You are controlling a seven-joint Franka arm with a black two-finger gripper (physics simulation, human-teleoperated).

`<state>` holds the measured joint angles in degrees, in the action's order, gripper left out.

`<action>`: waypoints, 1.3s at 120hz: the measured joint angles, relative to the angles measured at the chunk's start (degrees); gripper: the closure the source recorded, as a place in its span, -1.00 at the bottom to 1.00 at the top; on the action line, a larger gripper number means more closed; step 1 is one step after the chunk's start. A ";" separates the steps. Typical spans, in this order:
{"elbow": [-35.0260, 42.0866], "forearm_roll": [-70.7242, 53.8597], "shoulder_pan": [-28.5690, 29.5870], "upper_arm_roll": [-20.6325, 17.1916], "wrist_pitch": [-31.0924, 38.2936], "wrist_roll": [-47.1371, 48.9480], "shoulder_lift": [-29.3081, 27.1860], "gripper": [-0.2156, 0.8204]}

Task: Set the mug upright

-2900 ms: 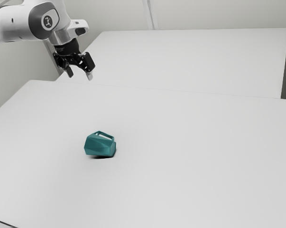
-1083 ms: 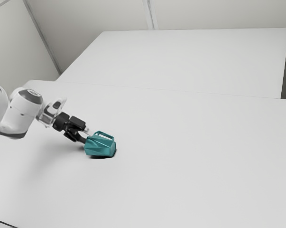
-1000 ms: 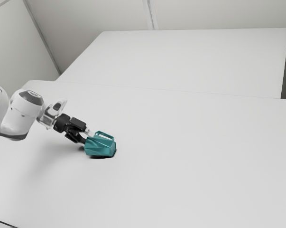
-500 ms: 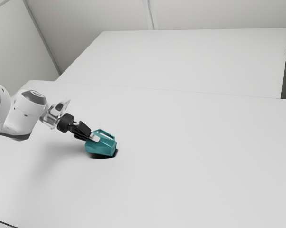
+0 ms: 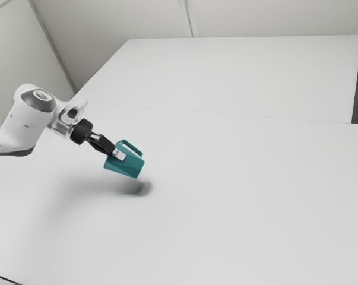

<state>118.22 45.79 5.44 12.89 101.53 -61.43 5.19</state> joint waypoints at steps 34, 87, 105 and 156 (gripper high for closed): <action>-3.48 -32.94 -0.65 -8.85 7.60 14.67 -5.18 0.89; 3.68 -49.92 -8.65 -13.66 21.70 41.23 -3.94 0.89; 4.75 -50.23 -10.53 -13.76 24.18 47.15 -2.20 0.89; 4.77 -50.37 -6.92 -13.76 26.23 57.74 -0.17 0.88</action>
<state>123.00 -4.58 -1.48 -0.86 127.76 -3.70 5.02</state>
